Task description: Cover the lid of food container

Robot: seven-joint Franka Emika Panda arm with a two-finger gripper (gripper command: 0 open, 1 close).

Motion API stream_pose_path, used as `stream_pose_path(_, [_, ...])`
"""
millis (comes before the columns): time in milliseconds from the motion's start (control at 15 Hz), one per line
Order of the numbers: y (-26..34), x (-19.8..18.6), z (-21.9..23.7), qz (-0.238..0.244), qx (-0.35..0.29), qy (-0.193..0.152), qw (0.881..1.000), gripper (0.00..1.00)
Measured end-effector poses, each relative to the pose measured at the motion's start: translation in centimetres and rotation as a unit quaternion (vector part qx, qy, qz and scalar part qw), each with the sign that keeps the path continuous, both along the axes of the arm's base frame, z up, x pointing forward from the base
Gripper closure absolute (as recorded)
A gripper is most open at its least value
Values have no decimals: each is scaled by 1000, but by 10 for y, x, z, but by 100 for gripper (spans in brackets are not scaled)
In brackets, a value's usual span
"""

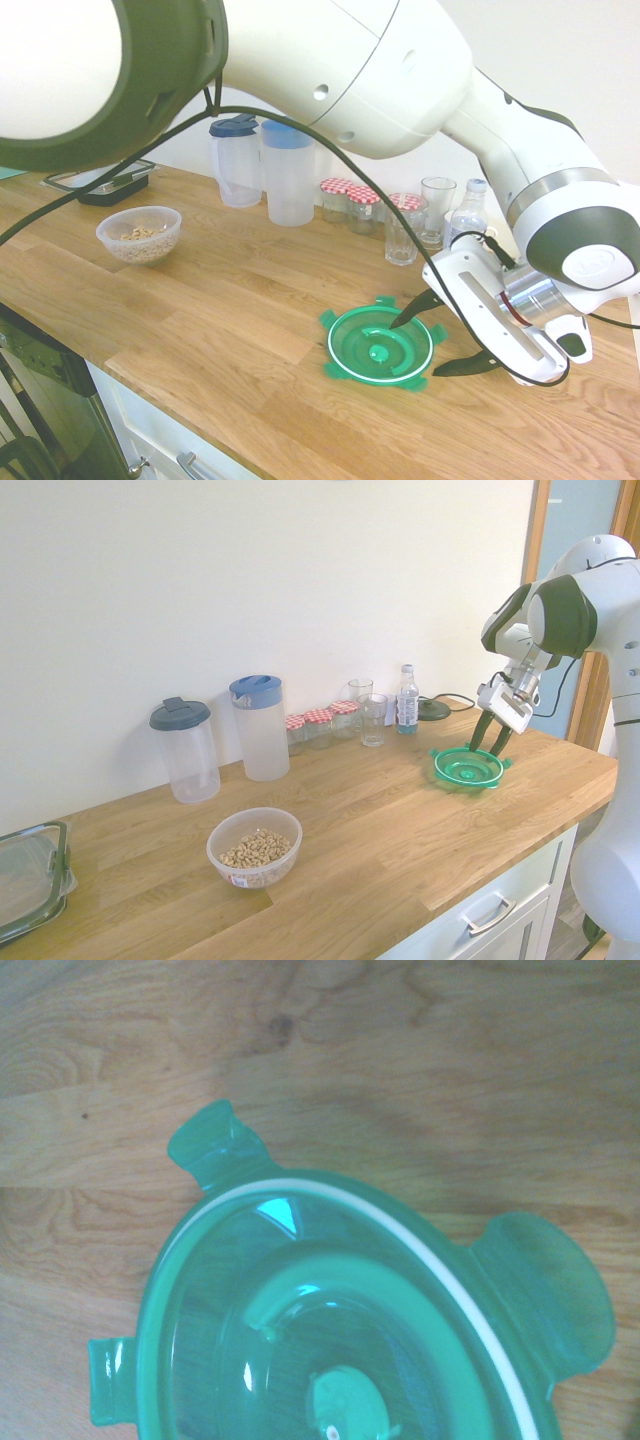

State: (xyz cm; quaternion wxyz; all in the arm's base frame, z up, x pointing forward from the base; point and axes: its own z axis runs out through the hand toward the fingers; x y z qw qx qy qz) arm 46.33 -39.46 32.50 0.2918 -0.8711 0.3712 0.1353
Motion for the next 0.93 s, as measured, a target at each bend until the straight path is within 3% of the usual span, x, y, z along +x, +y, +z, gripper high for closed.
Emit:
stream_pose_path(400, [11,6,-7,8,27,-18,999,0])
stream_pose_path(467, [14,8,-8,12,31,-17,999,100])
stream_pose_path(933, [5,-12,-13,28,45,-1,999,100])
